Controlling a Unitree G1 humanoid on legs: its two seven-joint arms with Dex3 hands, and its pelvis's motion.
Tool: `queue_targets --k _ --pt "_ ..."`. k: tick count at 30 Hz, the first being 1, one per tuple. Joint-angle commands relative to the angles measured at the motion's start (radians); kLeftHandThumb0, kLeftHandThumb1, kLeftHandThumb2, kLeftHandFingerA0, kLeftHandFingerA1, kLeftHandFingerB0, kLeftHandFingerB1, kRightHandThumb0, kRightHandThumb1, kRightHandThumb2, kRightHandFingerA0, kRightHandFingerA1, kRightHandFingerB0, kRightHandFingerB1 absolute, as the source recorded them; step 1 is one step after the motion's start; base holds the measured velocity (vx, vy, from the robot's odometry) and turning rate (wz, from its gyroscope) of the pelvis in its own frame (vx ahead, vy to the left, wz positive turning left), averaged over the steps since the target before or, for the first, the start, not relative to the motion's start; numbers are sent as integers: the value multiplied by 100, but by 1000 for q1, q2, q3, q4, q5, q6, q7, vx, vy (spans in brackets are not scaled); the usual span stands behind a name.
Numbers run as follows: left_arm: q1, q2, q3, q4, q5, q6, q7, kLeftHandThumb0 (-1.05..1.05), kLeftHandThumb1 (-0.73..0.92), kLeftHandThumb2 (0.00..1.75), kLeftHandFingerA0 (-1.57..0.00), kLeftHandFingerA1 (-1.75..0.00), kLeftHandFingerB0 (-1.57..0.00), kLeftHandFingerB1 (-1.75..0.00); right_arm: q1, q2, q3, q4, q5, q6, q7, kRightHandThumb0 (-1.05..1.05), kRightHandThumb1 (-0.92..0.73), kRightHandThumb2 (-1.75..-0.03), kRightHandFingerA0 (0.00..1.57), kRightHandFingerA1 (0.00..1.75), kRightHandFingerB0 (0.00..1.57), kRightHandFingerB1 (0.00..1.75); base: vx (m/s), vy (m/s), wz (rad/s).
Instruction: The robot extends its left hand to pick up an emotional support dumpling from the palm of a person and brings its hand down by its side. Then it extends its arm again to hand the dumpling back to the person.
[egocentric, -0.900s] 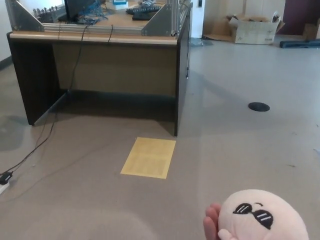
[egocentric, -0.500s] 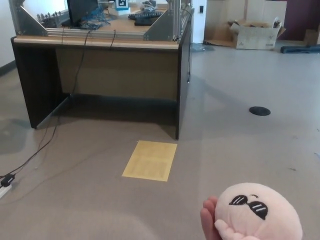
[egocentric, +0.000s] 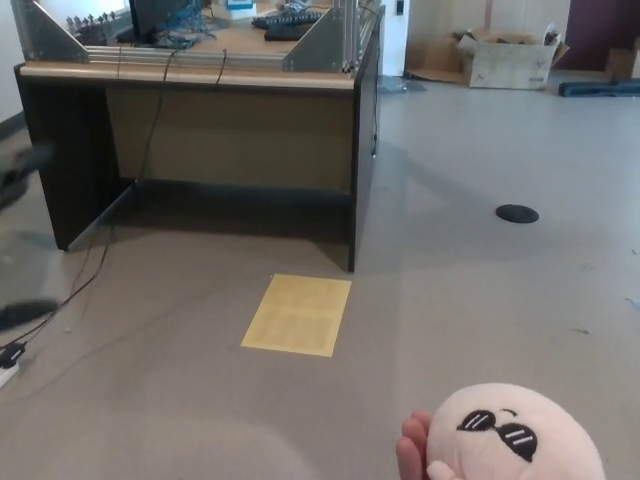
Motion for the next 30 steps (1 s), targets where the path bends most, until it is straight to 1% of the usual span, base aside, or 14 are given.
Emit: queue_targets --k 1,2,3,10,11,12,13,16,17,22,26,27,28,30 --pt "-405 142 -203 -220 -110 358 -430 -46 28 73 0 -17 0 -23 -14 -30 -14 35 2 -72 -30 -35 -58 -58 83 51 59 40 0 0 0" --pt "-407 143 -204 -220 -111 361 -431 -46 28 73 0 -17 0 -23 -15 -30 -14 35 2 -72 -30 -35 -58 -58 83 51 59 40 0 0 0" --pt "-488 111 -259 -231 -91 374 -472 -61 39 77 0 0 0 0 -16 -29 -14 36 3 -75 -30 -40 -49 -76 77 62 55 52 0 0 0" --pt "-715 10 -432 -251 -9 398 -572 -63 38 81 0 0 0 0 -20 -28 -16 36 5 -75 -34 -36 -58 -57 83 51 60 39 0 0 0" --pt "-780 -40 -488 -255 14 406 -592 -53 34 77 0 -15 0 -10 -20 -28 -17 36 6 -77 -33 -41 -49 -77 74 62 54 52 0 0 0" --pt "-805 -59 -509 -257 21 411 -598 -53 34 77 0 -15 0 -10 -21 -28 -18 37 7 -77 -30 -41 -49 -77 74 62 54 52 0 0 0" --pt "-829 -73 -531 -258 32 417 -607 -49 34 74 0 -14 0 -10 -23 -29 -16 38 5 -81 -30 -36 -59 -57 81 51 59 39 0 0 0" --pt "-861 -85 -562 -257 44 428 -620 -49 34 74 0 -14 0 -10 -26 -30 -13 41 0 -87 -33 -36 -59 -57 81 51 59 39 0 0 0" --pt "-876 -106 -590 -260 67 400 -623 -53 34 53 0 -12 0 -9 -31 -30 -13 43 1 -84 -32 -36 -59 -58 82 51 61 40 0 0 0" --pt "-921 -151 -667 -290 101 391 -636 -47 26 63 0 -10 0 -14 -41 -32 -13 42 0 -63 -30 -36 -59 -59 82 50 60 40 0 0 0" --pt "-942 -186 -730 -347 110 393 -659 -37 36 51 0 -17 0 -16 -54 -28 -20 43 17 -63 -6 -37 -59 -59 82 53 63 41 0 0 0" --pt "-941 -194 -741 -358 103 410 -665 -37 28 63 0 -13 0 -16 -57 -30 -20 44 18 -63 -2 -41 -60 -57 80 51 59 39 0 0 0" --pt "-943 -205 -756 -370 94 435 -674 -39 29 62 0 -11 0 -13 -63 -32 -19 47 16 -59 1 -43 -49 -79 71 63 53 53 0 0 0" --pt "-945 -211 -763 -375 90 446 -679 -39 29 62 0 -11 0 -13 -66 -33 -18 50 14 -56 2 -43 -49 -79 71 63 53 53 0 0 0"
